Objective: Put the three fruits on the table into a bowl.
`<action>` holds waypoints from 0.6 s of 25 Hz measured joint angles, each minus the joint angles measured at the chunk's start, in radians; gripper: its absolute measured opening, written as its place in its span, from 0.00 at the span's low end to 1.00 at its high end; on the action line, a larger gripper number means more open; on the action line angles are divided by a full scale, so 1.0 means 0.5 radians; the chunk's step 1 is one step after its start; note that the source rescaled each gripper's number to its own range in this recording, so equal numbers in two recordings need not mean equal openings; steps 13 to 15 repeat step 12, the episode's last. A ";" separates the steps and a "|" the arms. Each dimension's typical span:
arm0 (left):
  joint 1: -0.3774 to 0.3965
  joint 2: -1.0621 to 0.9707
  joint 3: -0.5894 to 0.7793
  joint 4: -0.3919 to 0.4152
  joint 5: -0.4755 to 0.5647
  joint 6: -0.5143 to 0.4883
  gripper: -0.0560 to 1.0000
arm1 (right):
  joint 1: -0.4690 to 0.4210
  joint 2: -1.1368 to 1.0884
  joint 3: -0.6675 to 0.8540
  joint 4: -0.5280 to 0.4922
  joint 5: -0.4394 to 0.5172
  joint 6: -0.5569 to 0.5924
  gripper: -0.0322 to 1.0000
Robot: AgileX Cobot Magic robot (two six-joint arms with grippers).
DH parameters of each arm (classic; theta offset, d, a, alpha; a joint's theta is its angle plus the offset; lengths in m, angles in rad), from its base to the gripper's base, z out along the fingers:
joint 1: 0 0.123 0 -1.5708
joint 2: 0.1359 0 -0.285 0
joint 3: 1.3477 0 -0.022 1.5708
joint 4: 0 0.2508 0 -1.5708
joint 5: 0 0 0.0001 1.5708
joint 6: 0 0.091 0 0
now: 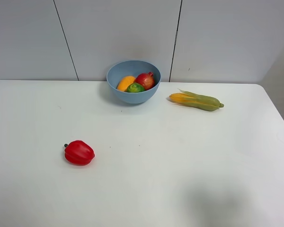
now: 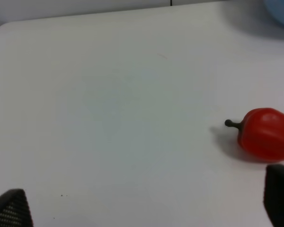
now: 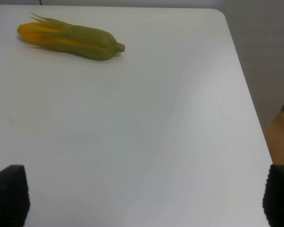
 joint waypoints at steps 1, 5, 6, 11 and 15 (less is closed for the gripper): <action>0.000 0.000 0.000 0.000 0.000 0.000 0.98 | 0.000 0.000 0.000 0.000 0.000 0.000 1.00; 0.000 0.000 0.000 0.000 0.000 0.000 0.99 | 0.000 0.000 0.000 0.000 0.000 0.000 1.00; 0.000 0.000 0.000 0.000 0.000 0.000 0.99 | 0.000 0.000 0.000 0.000 0.000 0.000 1.00; 0.000 0.000 0.000 0.000 0.000 0.000 0.99 | 0.000 0.000 0.000 0.000 0.000 0.000 1.00; 0.000 0.000 0.000 0.000 0.000 0.000 0.99 | 0.000 0.000 0.000 0.000 0.000 0.000 1.00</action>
